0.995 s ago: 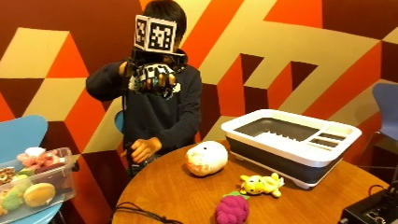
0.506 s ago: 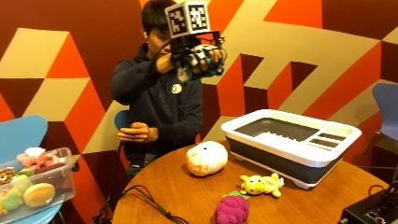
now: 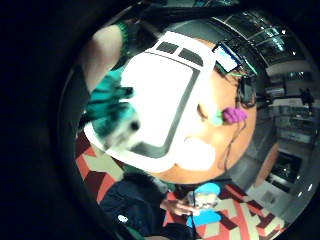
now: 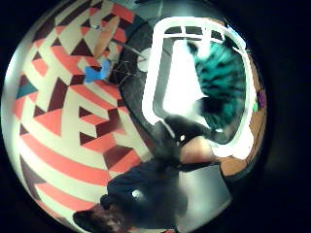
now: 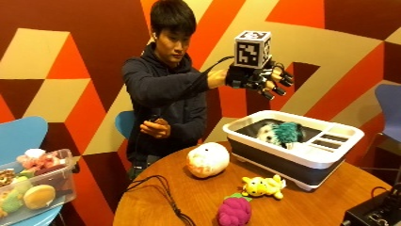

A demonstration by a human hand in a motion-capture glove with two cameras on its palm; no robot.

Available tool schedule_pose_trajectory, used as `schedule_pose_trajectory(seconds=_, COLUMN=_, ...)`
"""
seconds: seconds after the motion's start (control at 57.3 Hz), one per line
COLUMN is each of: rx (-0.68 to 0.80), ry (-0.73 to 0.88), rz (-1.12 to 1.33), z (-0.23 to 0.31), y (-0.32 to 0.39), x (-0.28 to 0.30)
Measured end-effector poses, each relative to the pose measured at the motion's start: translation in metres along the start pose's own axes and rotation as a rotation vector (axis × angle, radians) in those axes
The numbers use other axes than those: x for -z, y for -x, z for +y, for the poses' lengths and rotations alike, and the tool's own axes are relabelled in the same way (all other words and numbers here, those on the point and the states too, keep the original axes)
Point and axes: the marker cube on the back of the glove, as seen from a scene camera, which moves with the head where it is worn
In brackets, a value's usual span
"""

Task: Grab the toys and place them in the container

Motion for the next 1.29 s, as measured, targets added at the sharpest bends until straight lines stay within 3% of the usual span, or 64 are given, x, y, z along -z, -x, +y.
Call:
schedule_pose_trajectory(seconds=0.07, rx=-0.042, ry=-0.008, rz=-0.041, z=0.005, y=-0.041, x=0.015)
schedule_pose_trajectory(seconds=0.157, rx=0.002, ry=-0.041, rz=0.108, z=0.046, y=-0.055, x=-0.002)
schedule_pose_trajectory(seconds=0.297, rx=-0.118, ry=-0.068, rz=0.239, z=0.090, y=-0.134, x=-0.009)
schedule_pose_trajectory(seconds=0.454, rx=-0.163, ry=-0.053, rz=0.164, z=0.116, y=-0.180, x=-0.034)
schedule_pose_trajectory(seconds=0.803, rx=-0.089, ry=0.119, rz=0.158, z=0.104, y=-0.184, x=-0.145)
schedule_pose_trajectory(seconds=1.03, rx=-0.095, ry=0.142, rz=0.253, z=0.098, y=-0.189, x=-0.168)
schedule_pose_trajectory(seconds=1.292, rx=-0.038, ry=-0.123, rz=0.163, z=0.083, y=-0.210, x=-0.172)
